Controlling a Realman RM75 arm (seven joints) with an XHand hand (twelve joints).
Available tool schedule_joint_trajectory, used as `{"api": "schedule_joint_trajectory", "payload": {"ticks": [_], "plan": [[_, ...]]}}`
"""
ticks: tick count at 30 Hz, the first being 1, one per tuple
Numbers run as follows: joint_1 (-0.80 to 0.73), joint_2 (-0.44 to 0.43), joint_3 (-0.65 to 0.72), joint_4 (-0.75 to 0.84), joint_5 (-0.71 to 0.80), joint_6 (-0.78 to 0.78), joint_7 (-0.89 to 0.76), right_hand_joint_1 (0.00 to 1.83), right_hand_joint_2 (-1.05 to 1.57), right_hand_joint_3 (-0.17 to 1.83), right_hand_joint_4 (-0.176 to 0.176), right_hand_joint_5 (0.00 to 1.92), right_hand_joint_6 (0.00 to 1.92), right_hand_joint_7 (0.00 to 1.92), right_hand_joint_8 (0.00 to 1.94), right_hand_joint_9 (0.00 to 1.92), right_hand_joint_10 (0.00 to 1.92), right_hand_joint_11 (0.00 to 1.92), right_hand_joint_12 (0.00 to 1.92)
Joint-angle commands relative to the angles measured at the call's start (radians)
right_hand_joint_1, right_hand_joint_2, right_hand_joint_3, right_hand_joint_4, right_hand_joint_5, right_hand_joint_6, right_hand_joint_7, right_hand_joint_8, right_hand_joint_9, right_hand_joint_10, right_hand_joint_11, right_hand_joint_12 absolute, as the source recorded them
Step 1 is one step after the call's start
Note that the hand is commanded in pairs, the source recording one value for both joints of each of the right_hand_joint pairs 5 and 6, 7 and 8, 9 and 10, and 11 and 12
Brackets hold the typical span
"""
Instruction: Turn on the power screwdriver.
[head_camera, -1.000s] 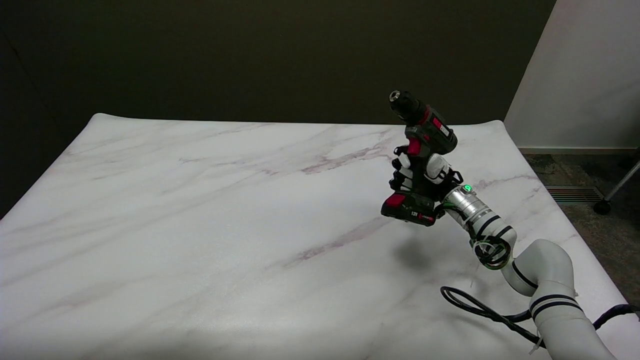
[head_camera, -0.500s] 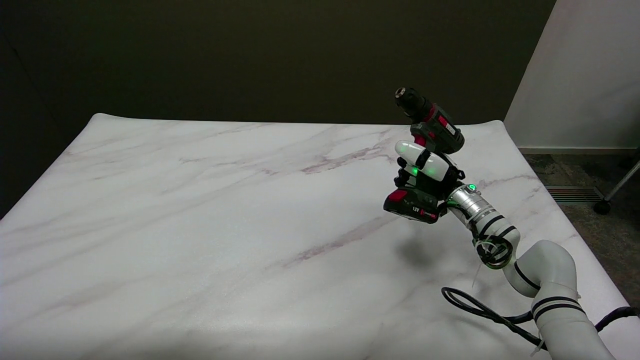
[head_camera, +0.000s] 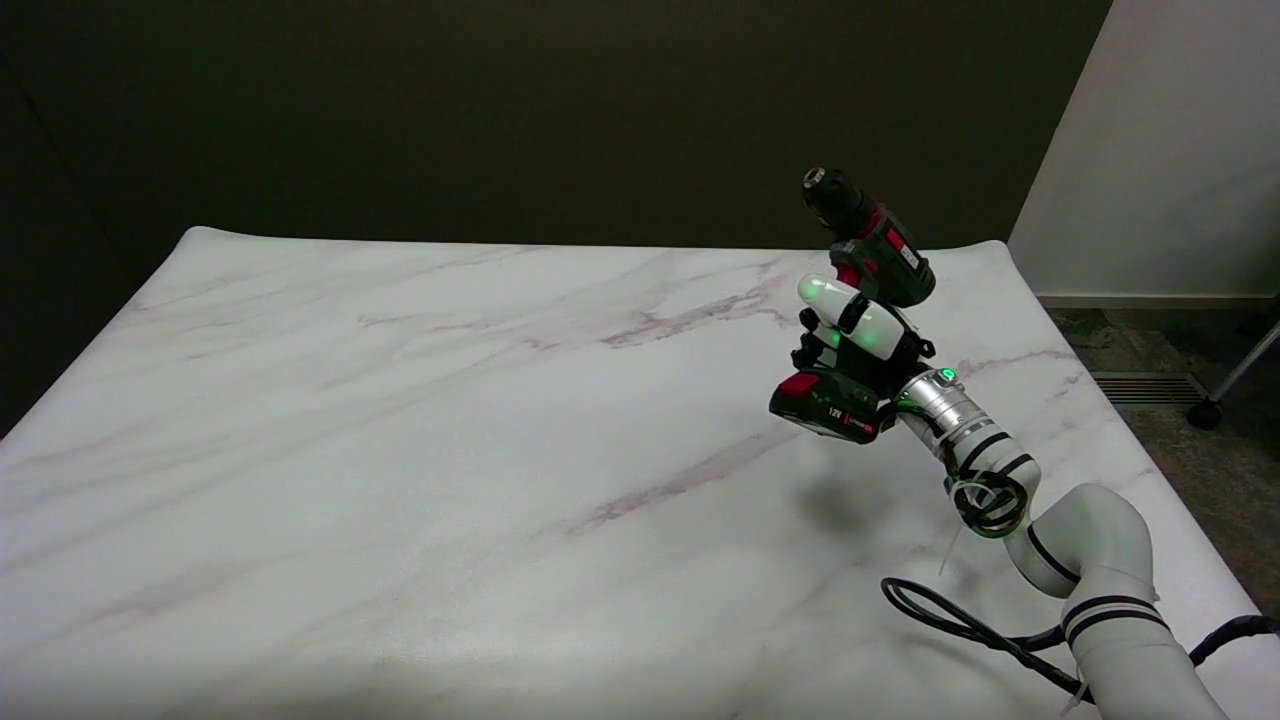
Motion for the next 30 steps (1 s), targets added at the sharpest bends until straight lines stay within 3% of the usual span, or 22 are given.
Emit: {"api": "schedule_joint_trajectory", "payload": {"ticks": [1, 3, 4, 6, 12, 13, 14, 15, 17, 19, 24, 30], "plan": [[0.005, 0.007, -0.009, -0.003, 0.022, -0.018, 0.000, 0.92, 0.49, 0.76, 0.175, 1.92, 1.92, 1.92, 1.92, 1.92, 1.92, 1.92, 1.92], [0.005, 0.005, -0.012, -0.004, 0.022, -0.014, 0.000, 0.93, 0.18, 0.37, 0.176, 1.92, 1.92, 1.92, 1.92, 1.92, 1.92, 1.92, 1.92], [0.005, 0.002, -0.012, -0.004, 0.019, -0.011, 0.000, 0.91, -0.06, 0.03, 0.176, 1.92, 1.92, 1.92, 1.92, 1.92, 1.92, 1.92, 1.92], [0.004, -0.001, -0.013, -0.004, 0.018, -0.008, 0.000, 0.91, -0.18, -0.16, 0.176, 1.92, 1.92, 1.92, 1.92, 1.92, 1.92, 1.92, 1.92], [0.000, -0.004, -0.022, -0.009, 0.041, 0.003, 0.001, 0.91, -0.25, -0.17, 0.169, 1.92, 1.92, 1.92, 1.92, 1.92, 1.92, 1.92, 1.92], [0.000, -0.005, -0.029, -0.017, 0.069, 0.008, 0.001, 0.93, -0.16, -0.14, 0.165, 1.92, 1.92, 1.92, 1.92, 1.92, 1.92, 1.92, 1.92], [0.000, -0.007, -0.035, -0.025, 0.096, 0.009, 0.001, 0.91, 0.15, 0.09, 0.130, 1.92, 1.92, 1.92, 1.92, 1.92, 1.92, 1.92, 1.92], [-0.001, -0.006, -0.043, -0.037, 0.129, 0.005, 0.001, 0.82, 0.62, 0.49, 0.023, 1.92, 1.92, 1.92, 1.92, 1.92, 1.92, 1.92, 1.92], [-0.002, -0.005, -0.051, -0.053, 0.161, -0.003, 0.001, 0.75, 1.00, 0.93, 0.028, 1.92, 1.92, 1.92, 1.92, 1.92, 1.92, 1.92, 1.92], [-0.003, -0.007, -0.051, -0.048, 0.161, -0.006, 0.001, 0.70, 1.29, 1.12, 0.036, 1.92, 1.92, 1.92, 1.92, 1.92, 1.92, 1.92, 1.92], [0.001, -0.006, -0.051, -0.036, 0.154, -0.005, 0.001, 0.69, 1.57, 1.24, 0.046, 1.92, 1.92, 1.92, 1.92, 1.92, 1.92, 1.92, 1.92], [0.011, 0.000, -0.061, -0.033, 0.152, 0.001, 0.001, 0.73, 1.57, 1.26, 0.047, 1.92, 1.92, 1.92, 1.92, 1.92, 1.92, 1.92, 1.92]]}}
